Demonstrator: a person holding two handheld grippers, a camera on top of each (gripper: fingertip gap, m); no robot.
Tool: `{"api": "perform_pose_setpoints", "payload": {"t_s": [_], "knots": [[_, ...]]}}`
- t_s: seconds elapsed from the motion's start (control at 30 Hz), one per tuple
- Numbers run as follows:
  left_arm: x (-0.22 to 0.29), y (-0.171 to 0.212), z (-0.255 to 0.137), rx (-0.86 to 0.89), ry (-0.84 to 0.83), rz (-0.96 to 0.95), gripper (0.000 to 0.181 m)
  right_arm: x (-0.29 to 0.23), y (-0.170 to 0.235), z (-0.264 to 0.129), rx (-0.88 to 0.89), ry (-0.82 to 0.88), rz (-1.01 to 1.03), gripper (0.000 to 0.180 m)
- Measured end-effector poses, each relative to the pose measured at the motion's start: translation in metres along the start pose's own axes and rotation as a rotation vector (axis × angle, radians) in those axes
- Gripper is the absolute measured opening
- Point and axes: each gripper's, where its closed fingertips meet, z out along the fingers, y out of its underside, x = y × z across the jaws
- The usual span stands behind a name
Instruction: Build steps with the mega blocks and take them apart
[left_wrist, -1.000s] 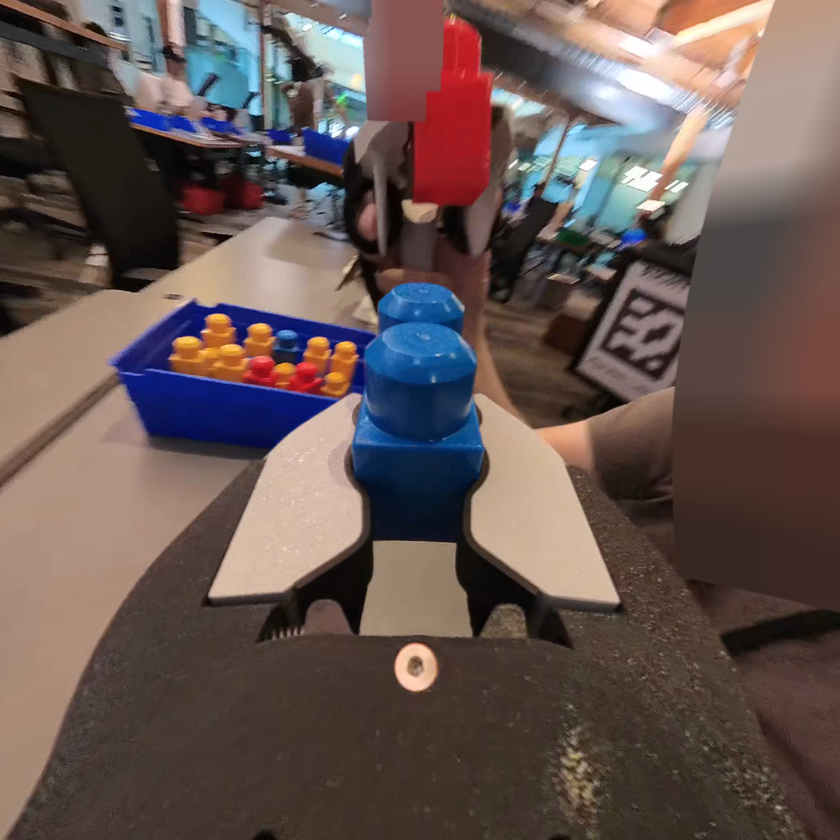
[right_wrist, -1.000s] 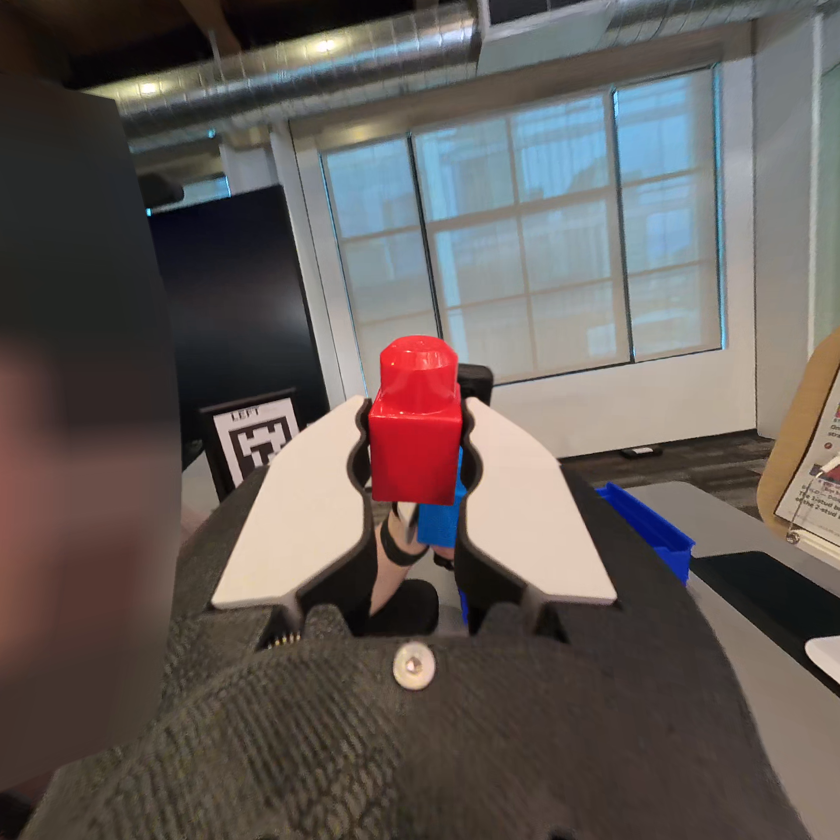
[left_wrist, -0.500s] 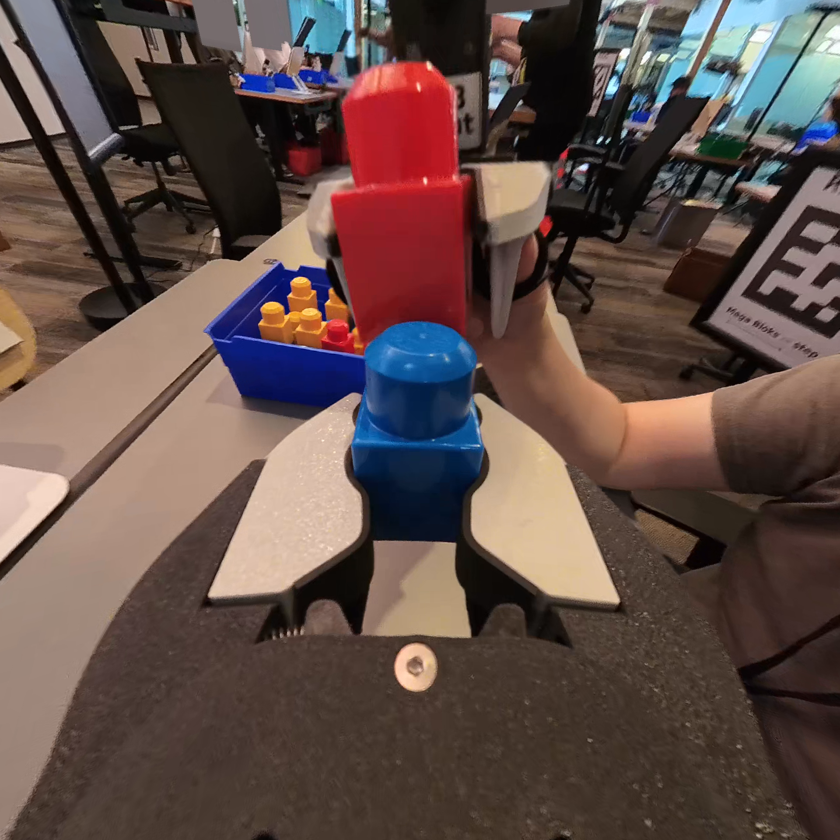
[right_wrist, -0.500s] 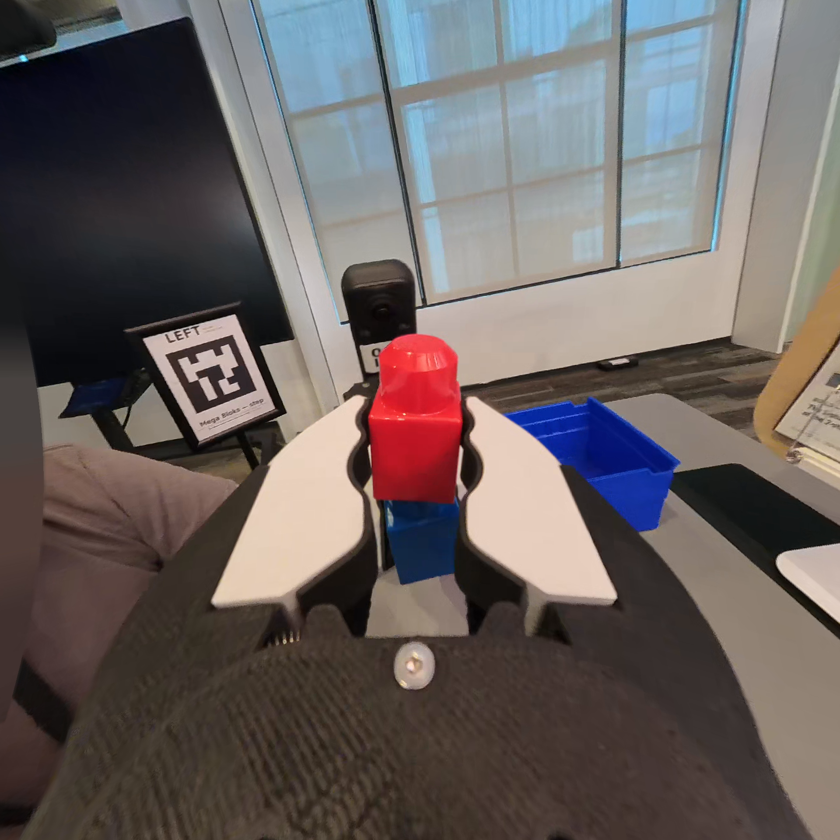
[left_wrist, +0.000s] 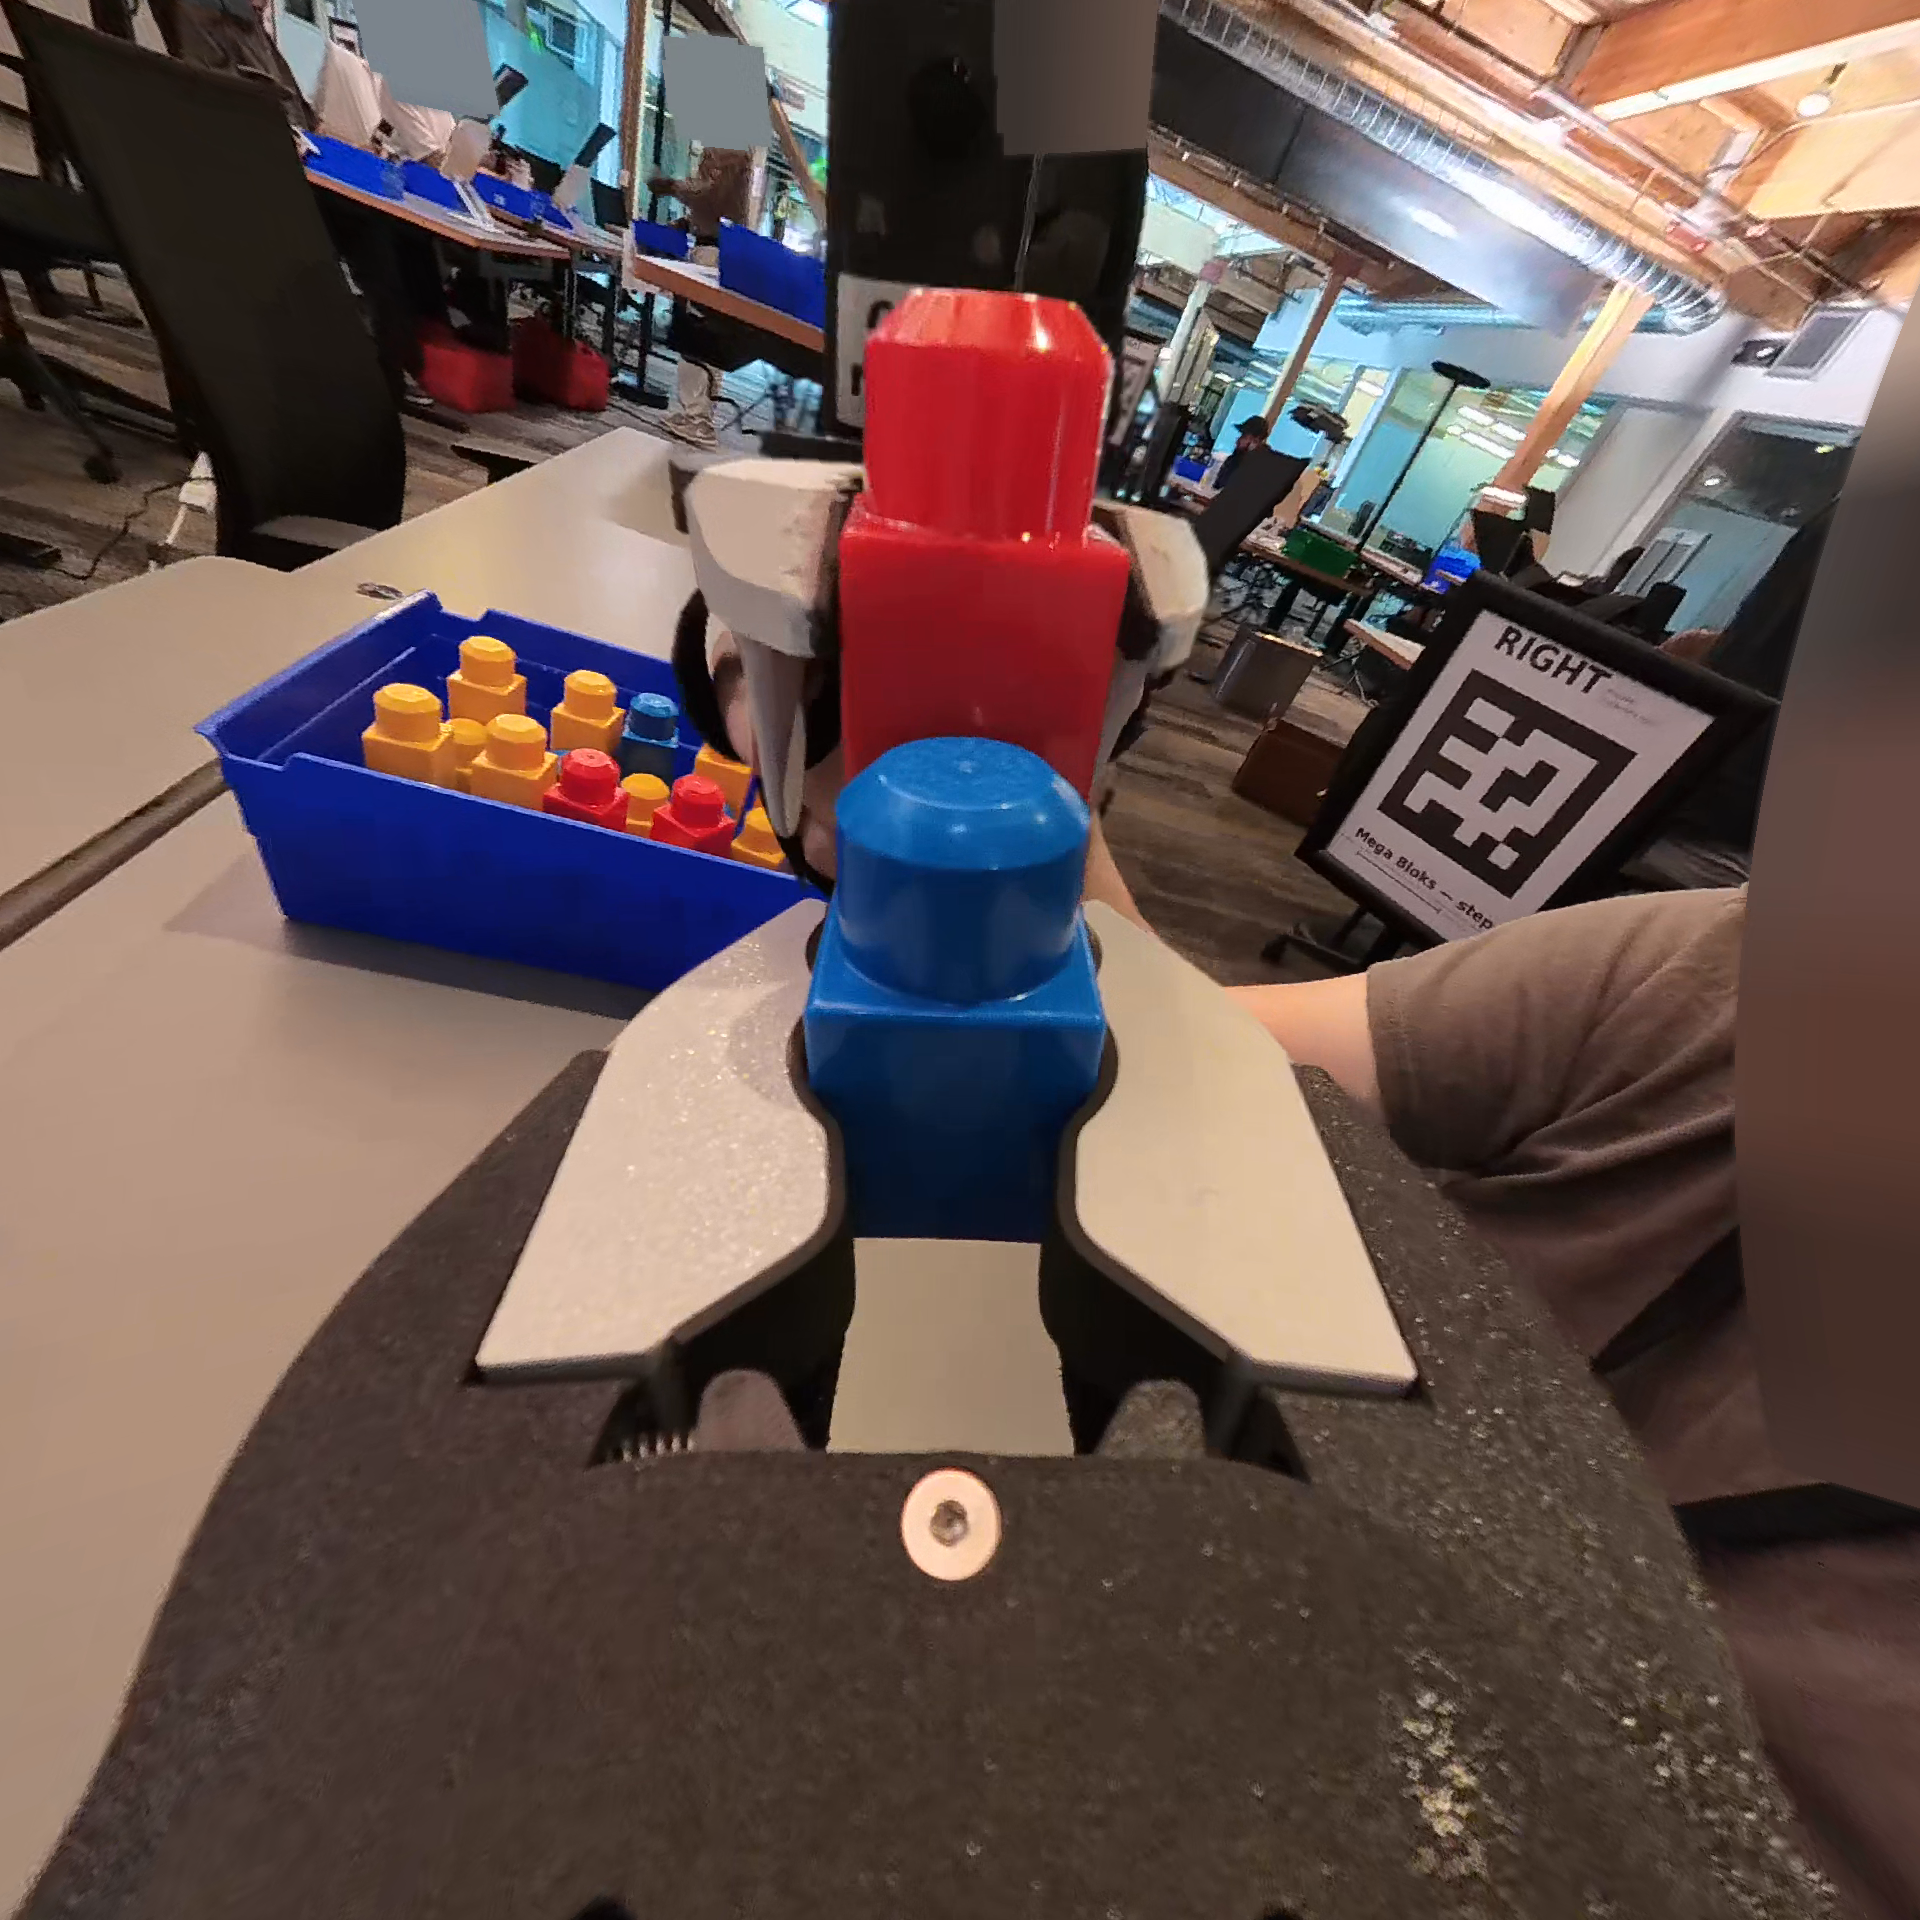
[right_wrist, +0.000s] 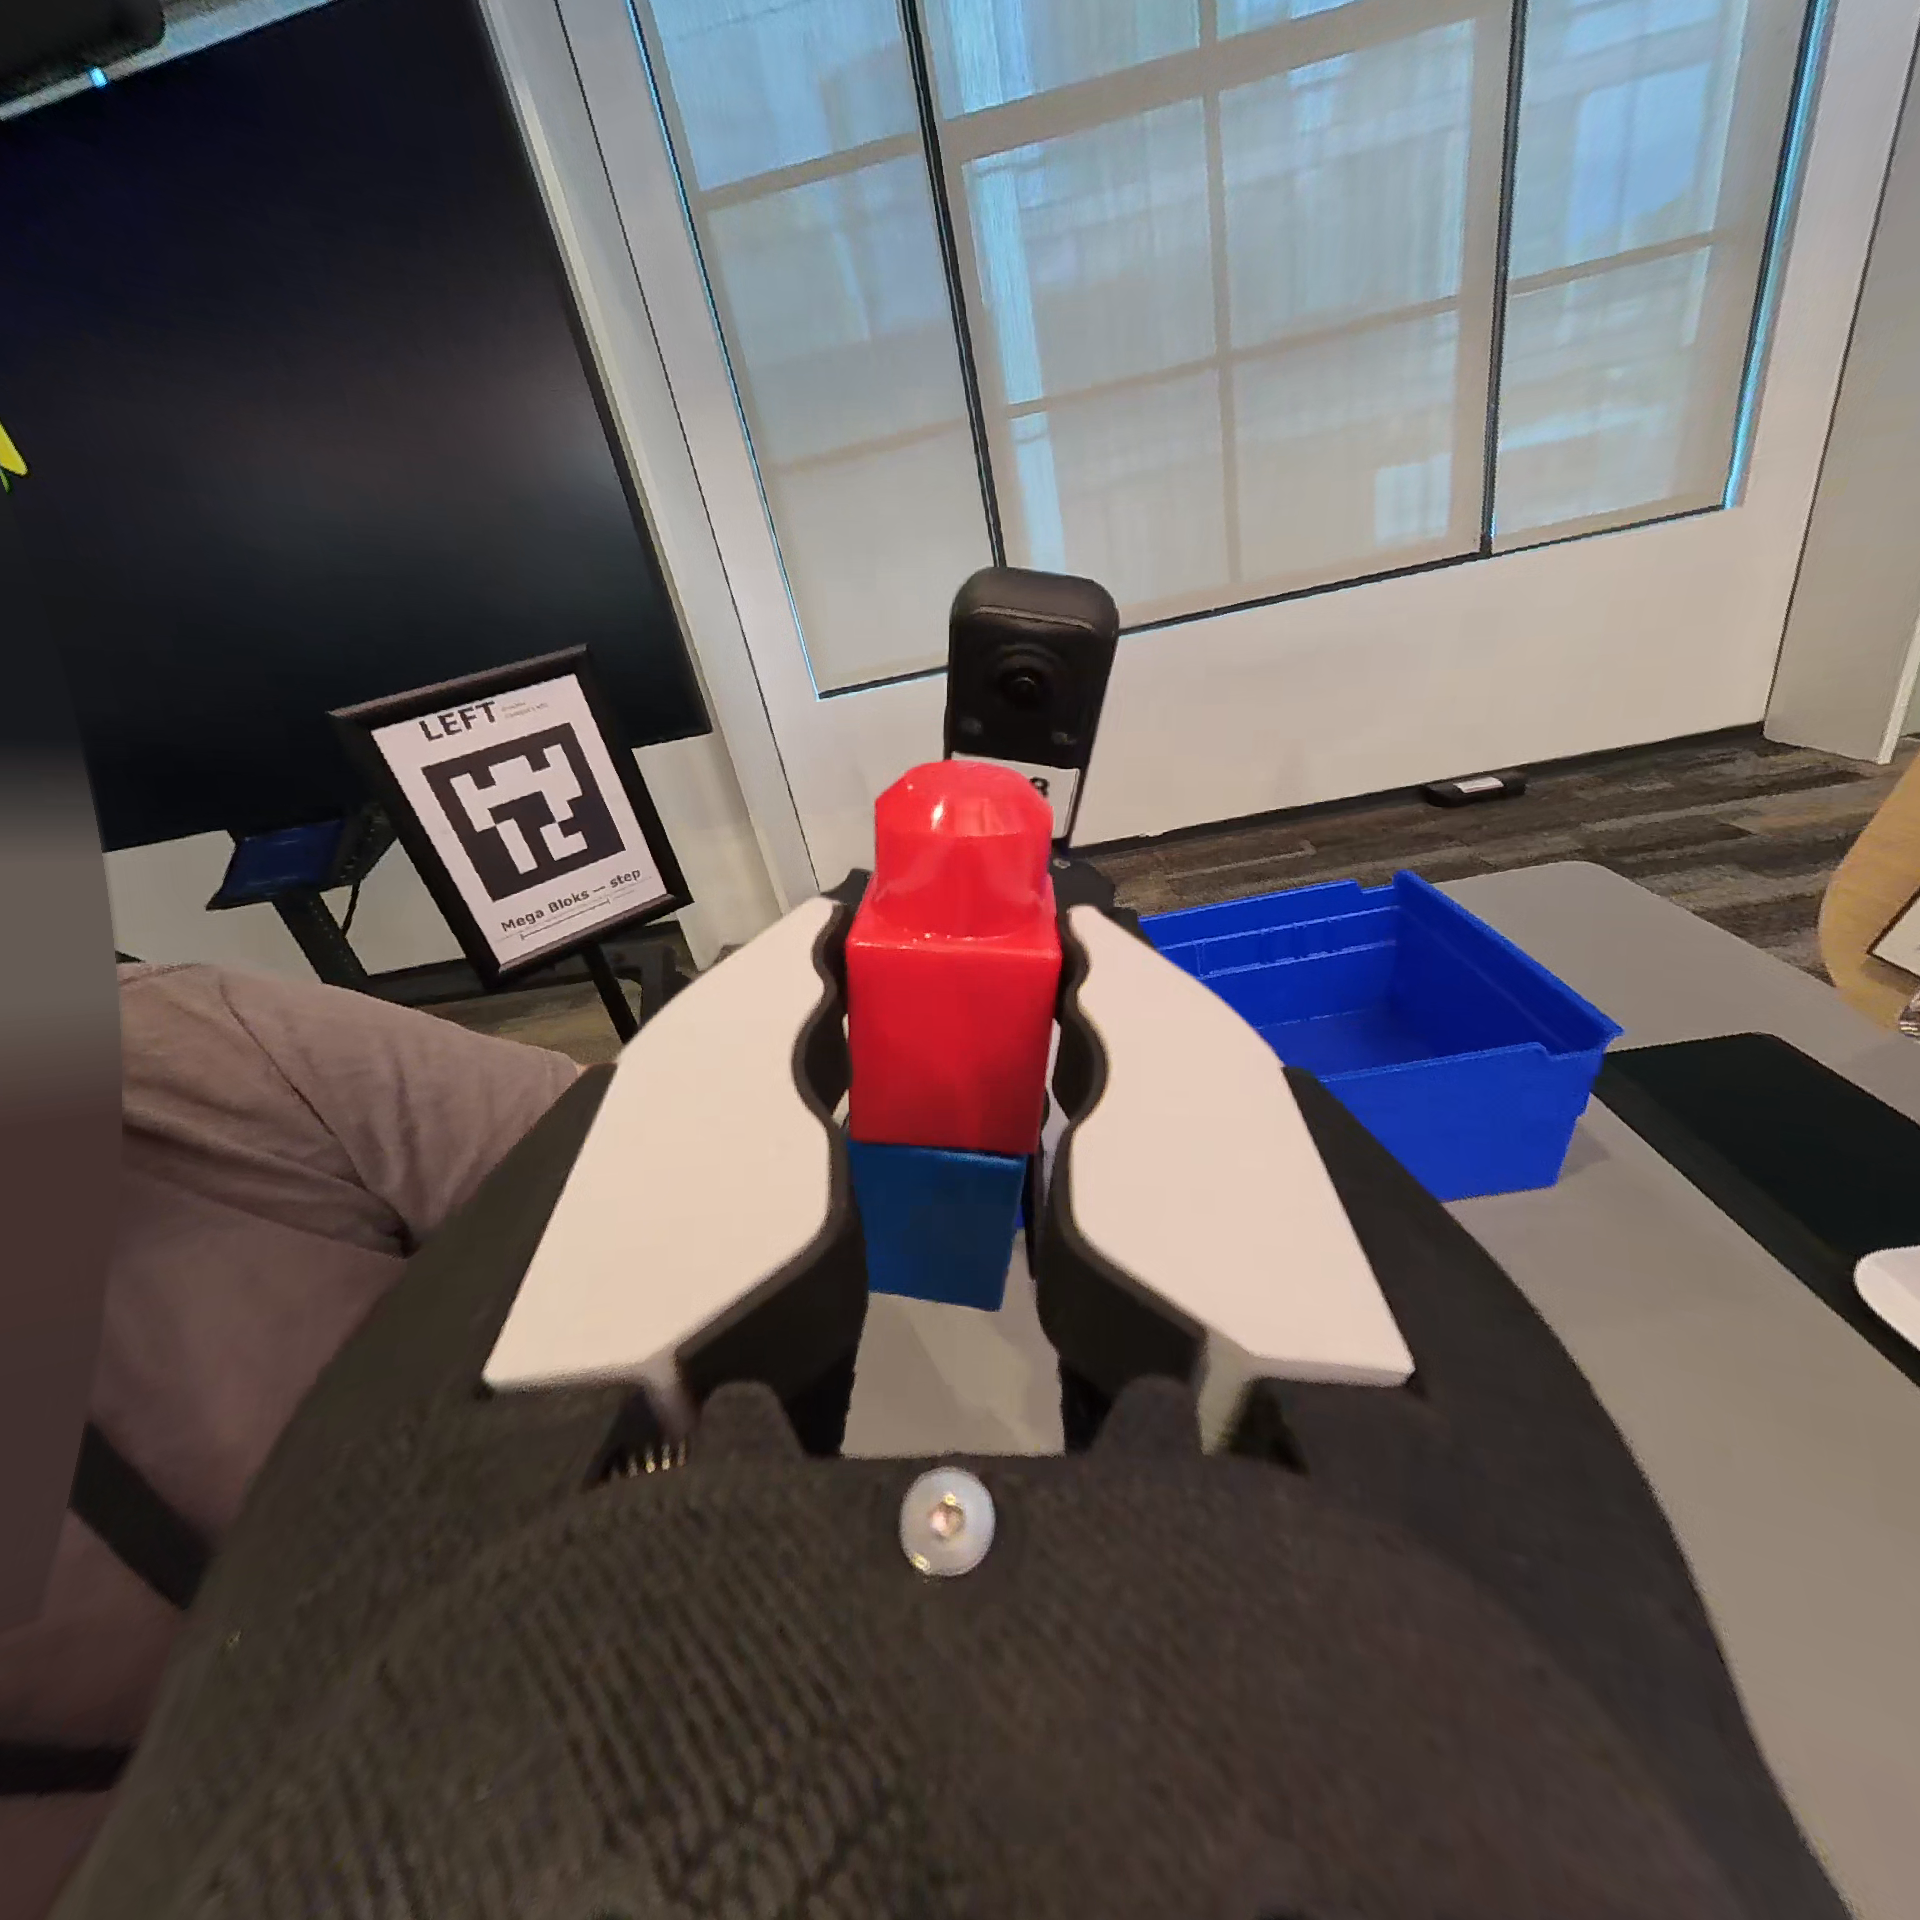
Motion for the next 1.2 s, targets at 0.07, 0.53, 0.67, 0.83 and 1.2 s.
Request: {"api": "perform_pose_setpoints", "payload": {"t_s": [0.07, 0.53, 0.67, 0.83, 1.2], "knots": [[-0.001, -0.001, -0.001, -0.003, -0.028, 0.020, 0.041, 0.001, 0.000, 0.001, 0.008, 0.004, 0.002, 0.037], [-0.002, 0.008, 0.000, -0.107, -0.083, 0.114, 0.041, -0.004, 0.007, -0.003, -0.080, -0.008, -0.061, 0.037], [-0.007, 0.035, 0.005, -0.304, -0.141, 0.234, 0.041, -0.013, 0.009, -0.028, -0.224, 0.067, -0.154, 0.058], [-0.008, 0.055, 0.014, -0.413, -0.136, 0.282, 0.041, -0.007, 0.039, -0.056, -0.523, 0.277, -0.287, 0.064], [-0.007, 0.034, 0.006, -0.281, -0.110, 0.300, 0.068, -0.006, 0.062, -0.061, -0.731, 0.379, -0.412, 0.038]]}}
